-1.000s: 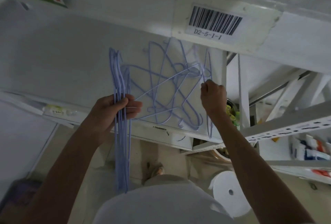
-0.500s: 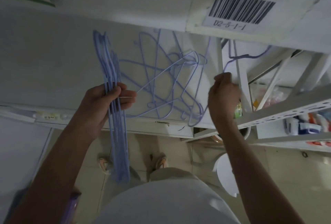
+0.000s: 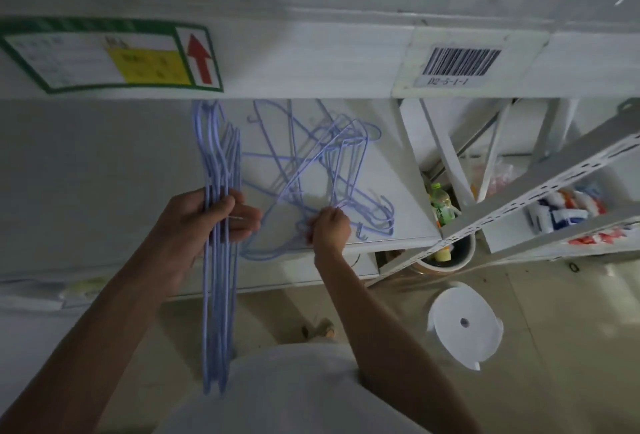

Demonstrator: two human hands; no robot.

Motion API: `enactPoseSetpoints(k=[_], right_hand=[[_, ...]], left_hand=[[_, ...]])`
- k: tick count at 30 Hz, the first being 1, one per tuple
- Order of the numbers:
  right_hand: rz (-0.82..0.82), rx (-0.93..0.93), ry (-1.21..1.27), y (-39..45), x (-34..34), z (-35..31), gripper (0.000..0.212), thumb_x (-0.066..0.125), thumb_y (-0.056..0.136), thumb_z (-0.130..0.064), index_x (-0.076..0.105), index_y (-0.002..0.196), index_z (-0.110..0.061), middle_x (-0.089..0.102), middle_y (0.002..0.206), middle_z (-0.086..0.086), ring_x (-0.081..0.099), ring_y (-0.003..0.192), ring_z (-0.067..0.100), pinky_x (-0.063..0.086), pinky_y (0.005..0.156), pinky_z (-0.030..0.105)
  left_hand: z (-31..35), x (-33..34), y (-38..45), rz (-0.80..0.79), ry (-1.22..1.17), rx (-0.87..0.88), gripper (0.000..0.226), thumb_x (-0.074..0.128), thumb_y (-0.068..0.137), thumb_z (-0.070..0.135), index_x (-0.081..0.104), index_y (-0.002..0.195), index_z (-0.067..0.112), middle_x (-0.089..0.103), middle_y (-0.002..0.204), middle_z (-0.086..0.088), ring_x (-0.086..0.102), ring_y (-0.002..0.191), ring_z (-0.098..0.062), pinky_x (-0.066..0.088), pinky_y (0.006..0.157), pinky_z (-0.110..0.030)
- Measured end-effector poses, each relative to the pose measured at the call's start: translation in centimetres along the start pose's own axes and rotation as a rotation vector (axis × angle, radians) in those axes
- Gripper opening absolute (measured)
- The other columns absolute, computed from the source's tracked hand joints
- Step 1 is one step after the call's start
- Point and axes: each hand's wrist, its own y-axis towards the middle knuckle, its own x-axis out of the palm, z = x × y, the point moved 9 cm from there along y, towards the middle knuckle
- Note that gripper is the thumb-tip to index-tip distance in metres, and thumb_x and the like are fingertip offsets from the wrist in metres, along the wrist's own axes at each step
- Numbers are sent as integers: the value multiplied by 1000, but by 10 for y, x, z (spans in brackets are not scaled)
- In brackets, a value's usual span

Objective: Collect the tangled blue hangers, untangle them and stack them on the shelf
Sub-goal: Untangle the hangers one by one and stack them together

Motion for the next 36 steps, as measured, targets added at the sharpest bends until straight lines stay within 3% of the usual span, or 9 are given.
enactPoseSetpoints(k=[3, 7, 10, 14, 21, 27, 32, 34, 36], right_hand=[[15, -71, -267, 0, 5, -6, 43, 45, 98, -22, 74, 72, -4, 75, 64, 13, 73, 60, 33, 64, 64, 44], [59, -142, -629, 3, 4, -18, 41, 50, 95, -36, 76, 100, -4, 76, 99, 19, 72, 95, 37, 59, 86, 43], [109, -199, -943, 5, 2, -29, 44, 51, 95, -43, 71, 116, -10, 73, 114, 14, 69, 107, 36, 54, 89, 40], [182, -190, -1033, 6, -9, -32, 39, 54, 95, -40, 72, 113, -12, 74, 112, 12, 70, 105, 33, 49, 81, 37], [147, -118, -758, 15, -20, -22, 34, 54, 97, -33, 72, 111, -7, 73, 112, 17, 69, 104, 37, 52, 83, 37], [108, -220, -522, 22, -33, -26, 41, 54, 101, -40, 59, 76, -8, 63, 75, 10, 60, 75, 30, 44, 67, 37], [-50, -182, -224, 19, -24, -38, 39, 50, 103, -29, 69, 82, -3, 73, 74, 15, 70, 65, 29, 55, 65, 42], [-140, -32, 113, 15, -13, -34, 31, 47, 107, -25, 64, 90, -6, 70, 74, 11, 66, 58, 23, 54, 57, 33], [-292, 166, 578, 5, 7, -31, 28, 43, 111, -30, 52, 90, -16, 55, 63, 2, 49, 45, 14, 43, 44, 23]], left_hand=[[-2, -8, -5, -60, 18, -18, 17, 48, 104, 4, 63, 107, -3, 80, 87, -16, 80, 78, -26, 64, 66, -28], [-2, -18, -8, -118, 49, -15, 18, 48, 104, 4, 63, 108, -4, 80, 86, -15, 80, 76, -24, 63, 64, -27], [1, -21, -8, -187, 74, -2, 19, 50, 103, 9, 63, 108, -3, 80, 89, -14, 79, 78, -24, 64, 67, -28], [6, -25, -11, -249, 73, 20, 32, 58, 93, 25, 65, 110, -1, 80, 97, -18, 79, 84, -29, 63, 69, -29], [3, -17, -6, -292, 101, 21, 20, 49, 106, 13, 64, 111, 0, 80, 98, -17, 79, 84, -30, 63, 69, -29], [1, -7, 0, -273, 104, 17, 22, 49, 107, 13, 65, 112, 0, 80, 99, -18, 79, 88, -33, 64, 72, -32], [-7, 1, 4, -240, 85, 6, 22, 51, 106, 15, 66, 113, 1, 80, 99, -17, 79, 88, -31, 63, 69, -29], [-11, 1, 5, -222, 78, 1, 23, 51, 105, 15, 66, 114, -1, 80, 99, -17, 79, 88, -31, 63, 69, -29], [-14, 0, 6, -204, 68, -5, 23, 51, 106, 14, 66, 114, -1, 80, 99, -18, 79, 88, -31, 63, 69, -29]])
